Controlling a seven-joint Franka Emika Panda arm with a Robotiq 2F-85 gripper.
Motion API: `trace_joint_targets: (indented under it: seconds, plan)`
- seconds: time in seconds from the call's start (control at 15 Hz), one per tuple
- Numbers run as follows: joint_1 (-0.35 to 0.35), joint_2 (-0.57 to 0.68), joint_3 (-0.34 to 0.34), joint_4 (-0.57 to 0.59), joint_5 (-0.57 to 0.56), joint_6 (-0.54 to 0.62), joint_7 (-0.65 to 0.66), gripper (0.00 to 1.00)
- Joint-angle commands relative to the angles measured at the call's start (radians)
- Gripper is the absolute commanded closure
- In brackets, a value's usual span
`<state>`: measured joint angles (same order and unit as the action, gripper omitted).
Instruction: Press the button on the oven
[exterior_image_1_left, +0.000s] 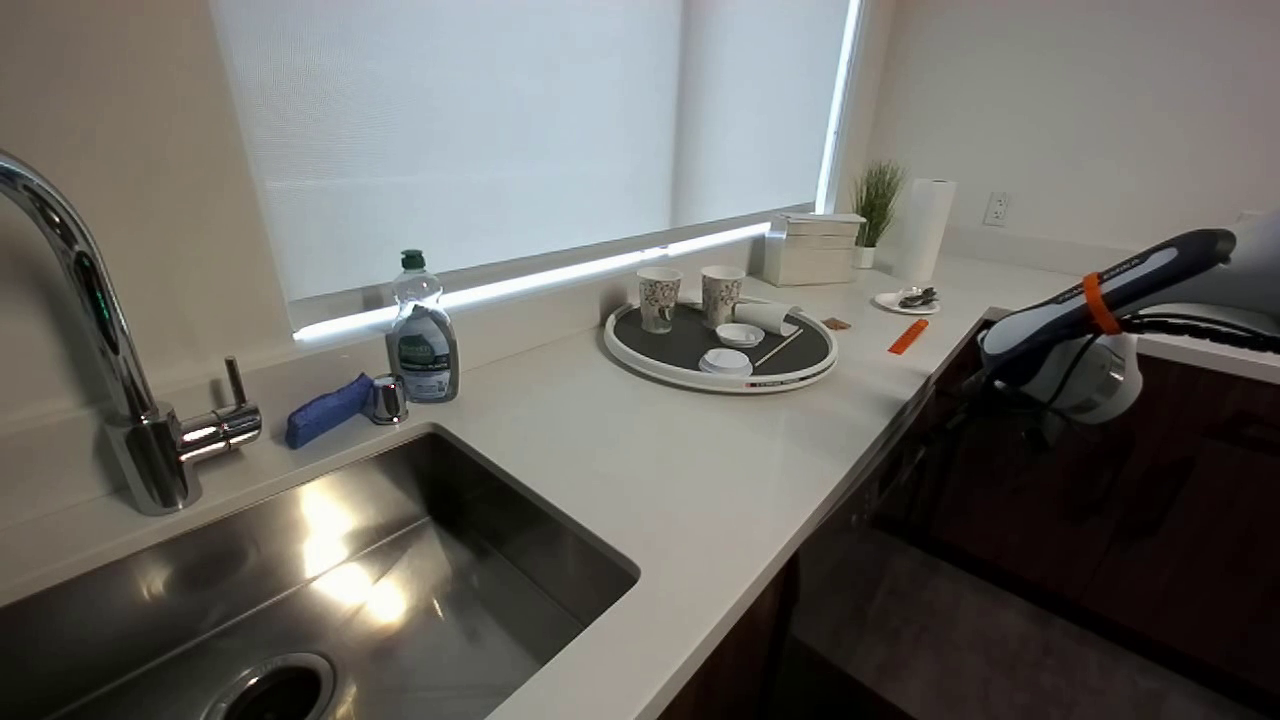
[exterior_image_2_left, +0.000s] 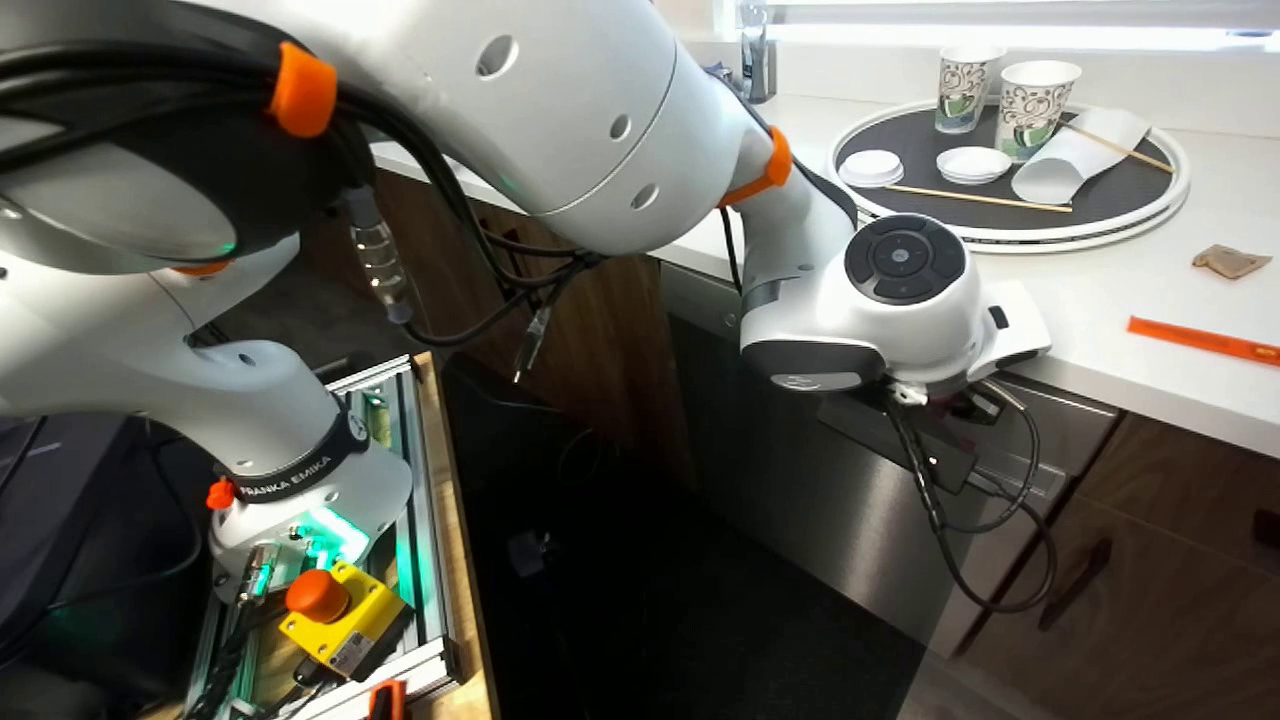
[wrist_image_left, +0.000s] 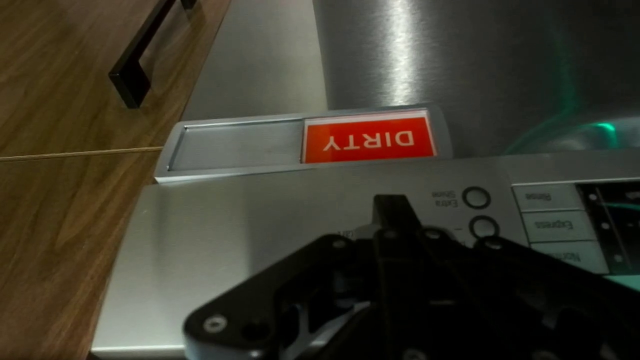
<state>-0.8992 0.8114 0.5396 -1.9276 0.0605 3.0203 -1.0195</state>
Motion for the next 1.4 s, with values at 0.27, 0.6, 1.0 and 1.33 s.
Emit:
trace_joint_targets:
  seconds: [0.27, 0.6, 1.0, 1.33]
  plan:
    - [0.002, -0.001, -0.013, 0.005, -0.029, -0.011, 0.019, 1.00]
    - [0.024, -0.031, -0.053, -0.012, -0.036, -0.020, 0.036, 1.00]
    - [0.122, -0.080, -0.181, -0.024, -0.051, -0.045, 0.102, 1.00]
    - [0.197, -0.117, -0.263, -0.035, -0.057, -0.086, 0.163, 0.73]
